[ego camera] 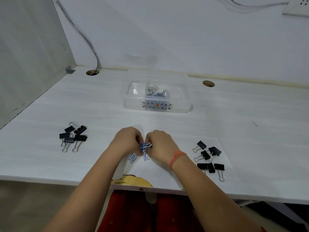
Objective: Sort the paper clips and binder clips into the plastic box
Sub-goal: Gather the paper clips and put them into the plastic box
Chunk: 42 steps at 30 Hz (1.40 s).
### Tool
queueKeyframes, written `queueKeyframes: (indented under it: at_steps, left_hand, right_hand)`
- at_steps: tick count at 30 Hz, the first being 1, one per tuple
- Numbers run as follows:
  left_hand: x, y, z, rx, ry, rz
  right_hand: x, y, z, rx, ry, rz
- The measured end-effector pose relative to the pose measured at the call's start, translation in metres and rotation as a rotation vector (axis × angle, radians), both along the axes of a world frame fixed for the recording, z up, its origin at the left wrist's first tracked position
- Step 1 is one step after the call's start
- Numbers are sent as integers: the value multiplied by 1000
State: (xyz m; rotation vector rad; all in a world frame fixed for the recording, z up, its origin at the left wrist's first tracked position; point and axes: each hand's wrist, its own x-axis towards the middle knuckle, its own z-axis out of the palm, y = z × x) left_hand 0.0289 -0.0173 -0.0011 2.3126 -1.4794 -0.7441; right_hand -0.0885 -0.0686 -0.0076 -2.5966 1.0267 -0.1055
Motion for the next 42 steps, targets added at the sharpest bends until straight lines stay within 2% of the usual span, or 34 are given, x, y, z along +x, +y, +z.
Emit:
queueKeyframes:
  at_steps: [9,16,20,24,27,32,36,38,42]
  left_hand:
    - [-7,-1,-6,-63,-169,8]
    - [-4,1,-11,-177,-186,5]
    - [-4,2,-11,-239,-51,38]
    - [0,7,-12,-342,432,229]
    - [2,8,-10,-382,662,346]
    - [1,10,-3,-308,939,473]
    - [0,10,3,-271,1140,579]
    - [2,15,2,-234,1047,533]
    - [6,31,-4,-155,539,354]
  right_hand:
    - [-3,13,-5,-209,4,52]
    - [-8,6,-9,-181,-22,49]
    - [-13,-8,-11,35,-156,-56]
    - [-21,-19,-13,382,-325,-173]
    - [-27,-25,-16,543,-462,-211]
    - [-25,-23,-11,1100,-792,-330]
    - [-30,-24,-4,1426,-932,-347]
    - [-31,-23,-1,1487,-936,-359]
    - [-25,-27,-1,1406,-866,-484]
